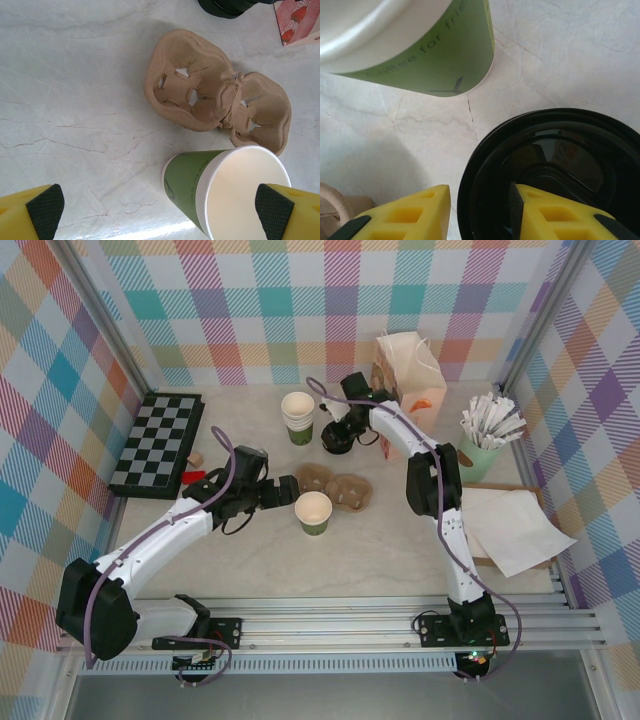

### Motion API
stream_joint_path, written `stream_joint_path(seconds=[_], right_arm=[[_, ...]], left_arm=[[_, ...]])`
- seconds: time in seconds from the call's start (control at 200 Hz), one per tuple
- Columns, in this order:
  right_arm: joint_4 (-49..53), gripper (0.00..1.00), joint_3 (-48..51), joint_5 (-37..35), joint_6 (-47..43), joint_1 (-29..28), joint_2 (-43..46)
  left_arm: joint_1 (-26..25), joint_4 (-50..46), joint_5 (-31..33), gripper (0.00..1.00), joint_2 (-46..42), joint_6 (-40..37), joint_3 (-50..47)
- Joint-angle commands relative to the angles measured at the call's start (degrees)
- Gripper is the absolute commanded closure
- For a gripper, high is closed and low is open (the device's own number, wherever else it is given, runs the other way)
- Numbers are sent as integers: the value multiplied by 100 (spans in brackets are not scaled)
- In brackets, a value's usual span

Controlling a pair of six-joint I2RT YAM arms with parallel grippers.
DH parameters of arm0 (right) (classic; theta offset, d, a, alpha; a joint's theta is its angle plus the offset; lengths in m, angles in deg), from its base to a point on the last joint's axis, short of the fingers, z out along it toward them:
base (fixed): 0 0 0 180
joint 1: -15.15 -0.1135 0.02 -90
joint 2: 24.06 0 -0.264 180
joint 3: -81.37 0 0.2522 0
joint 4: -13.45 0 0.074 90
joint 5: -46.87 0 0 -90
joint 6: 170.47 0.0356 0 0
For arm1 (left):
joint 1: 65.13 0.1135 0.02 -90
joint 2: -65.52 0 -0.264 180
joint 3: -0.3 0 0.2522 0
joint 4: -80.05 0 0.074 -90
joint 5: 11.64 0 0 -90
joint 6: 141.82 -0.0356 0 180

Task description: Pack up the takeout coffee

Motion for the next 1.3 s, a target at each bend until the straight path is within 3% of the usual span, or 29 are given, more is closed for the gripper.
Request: stream_joint_path(seconds=[0.0, 0.095, 0.29, 0.595, 1.1, 1.295], right_arm=[[113, 70, -248, 119, 55, -44, -96], [92, 76, -249, 130, 68, -48, -80], [85, 76, -273, 163, 90, -43, 8], [100, 92, -184, 155, 47, -48, 210], [-348, 92, 653, 106, 156, -43, 944], [-873, 91, 1850, 302, 162, -42, 1729]], left_arm=[[91, 67, 58, 0, -29, 49, -84], [91, 71, 52, 0, -39, 45, -84], [91, 99, 25, 0, -23, 45, -82], [91, 152, -22, 0, -9, 38, -58], [117, 233, -208, 0, 94, 36, 72], [359, 205, -782, 0, 278, 658, 382]])
